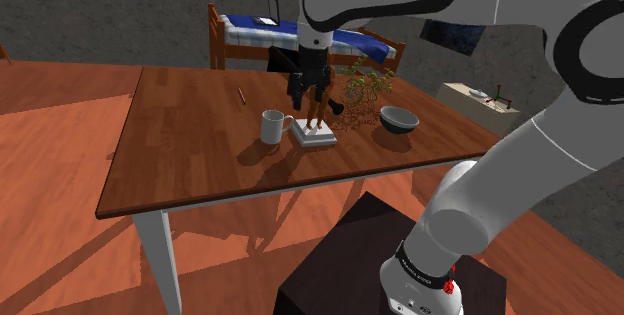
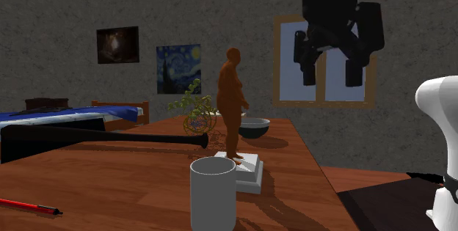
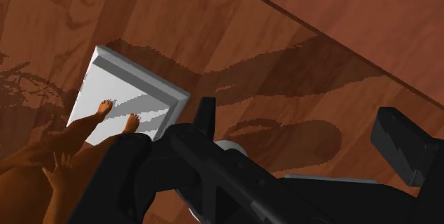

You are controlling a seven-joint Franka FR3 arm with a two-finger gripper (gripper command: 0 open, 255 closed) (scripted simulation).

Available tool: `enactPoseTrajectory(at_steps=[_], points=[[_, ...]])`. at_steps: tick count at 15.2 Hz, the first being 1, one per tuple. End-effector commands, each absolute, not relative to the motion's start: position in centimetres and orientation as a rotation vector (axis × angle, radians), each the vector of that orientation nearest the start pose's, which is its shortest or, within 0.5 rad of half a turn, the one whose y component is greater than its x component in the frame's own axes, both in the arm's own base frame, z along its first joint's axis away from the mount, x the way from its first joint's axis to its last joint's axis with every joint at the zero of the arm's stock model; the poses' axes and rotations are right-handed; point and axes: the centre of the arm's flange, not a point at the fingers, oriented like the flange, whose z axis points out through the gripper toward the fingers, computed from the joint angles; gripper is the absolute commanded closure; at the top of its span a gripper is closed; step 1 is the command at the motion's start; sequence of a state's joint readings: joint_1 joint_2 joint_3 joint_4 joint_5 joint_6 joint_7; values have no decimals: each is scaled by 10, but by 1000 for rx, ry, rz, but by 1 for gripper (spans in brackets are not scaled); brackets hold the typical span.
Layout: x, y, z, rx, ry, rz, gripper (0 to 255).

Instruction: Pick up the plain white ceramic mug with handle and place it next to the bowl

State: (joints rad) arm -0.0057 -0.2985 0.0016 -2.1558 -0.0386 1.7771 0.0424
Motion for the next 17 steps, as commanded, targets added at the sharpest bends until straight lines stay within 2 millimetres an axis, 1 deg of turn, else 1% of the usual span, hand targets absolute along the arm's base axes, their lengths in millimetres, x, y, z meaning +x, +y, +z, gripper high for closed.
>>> enactPoseTrajectory(at_steps=[1, 7, 14, 16, 17], points=[[481, -6, 501, -3172, 99, 143, 0], [552, -15, 459, -3151, 214, 192, 0], [634, -31, 407, -3121, 346, 248, 0], [656, -37, 391, -3111, 383, 264, 0], [663, -39, 386, -3108, 395, 268, 0]])
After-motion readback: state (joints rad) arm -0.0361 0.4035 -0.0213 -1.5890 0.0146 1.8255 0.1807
